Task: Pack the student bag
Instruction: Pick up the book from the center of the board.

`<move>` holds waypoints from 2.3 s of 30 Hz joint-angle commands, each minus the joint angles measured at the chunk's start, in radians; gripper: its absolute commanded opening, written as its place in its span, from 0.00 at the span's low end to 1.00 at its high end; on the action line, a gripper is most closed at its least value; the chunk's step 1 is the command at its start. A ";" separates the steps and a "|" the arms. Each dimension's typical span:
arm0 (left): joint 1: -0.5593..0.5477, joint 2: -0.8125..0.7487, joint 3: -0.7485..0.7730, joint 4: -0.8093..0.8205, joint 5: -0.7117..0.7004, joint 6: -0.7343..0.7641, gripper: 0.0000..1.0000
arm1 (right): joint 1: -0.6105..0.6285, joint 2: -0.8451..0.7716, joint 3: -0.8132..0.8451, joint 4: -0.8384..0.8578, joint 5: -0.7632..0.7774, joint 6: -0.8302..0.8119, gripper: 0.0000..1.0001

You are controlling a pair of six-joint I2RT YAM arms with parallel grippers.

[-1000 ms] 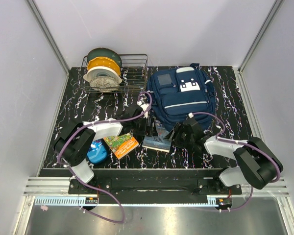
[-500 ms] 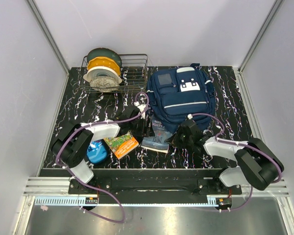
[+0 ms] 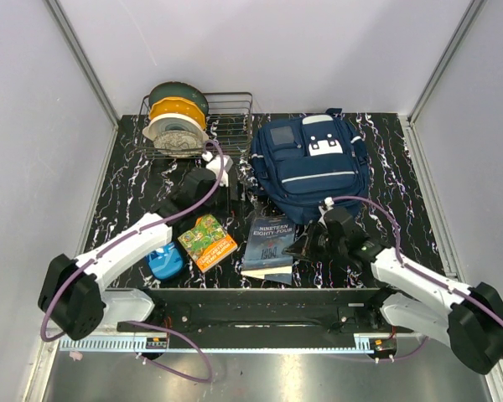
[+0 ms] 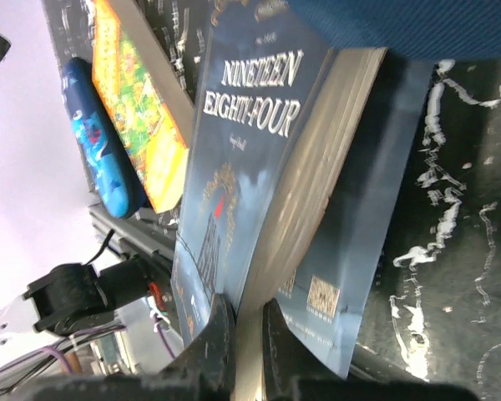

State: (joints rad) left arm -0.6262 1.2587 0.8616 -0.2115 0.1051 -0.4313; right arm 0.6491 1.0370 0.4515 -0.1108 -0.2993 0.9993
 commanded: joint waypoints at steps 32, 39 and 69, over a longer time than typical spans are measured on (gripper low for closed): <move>0.151 -0.050 0.043 0.089 0.436 -0.184 0.99 | 0.011 -0.233 0.098 0.384 -0.135 -0.067 0.00; 0.149 -0.019 0.036 0.208 0.560 -0.219 0.99 | 0.011 -0.206 0.093 0.470 -0.181 -0.071 0.00; 0.171 0.005 0.192 0.323 0.510 -0.199 0.00 | 0.011 -0.221 0.101 0.152 0.101 -0.070 0.83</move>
State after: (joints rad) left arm -0.4606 1.3022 0.9489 -0.0071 0.6659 -0.5877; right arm 0.6544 0.8753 0.5159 0.0647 -0.3687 0.8883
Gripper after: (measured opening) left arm 0.235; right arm 0.764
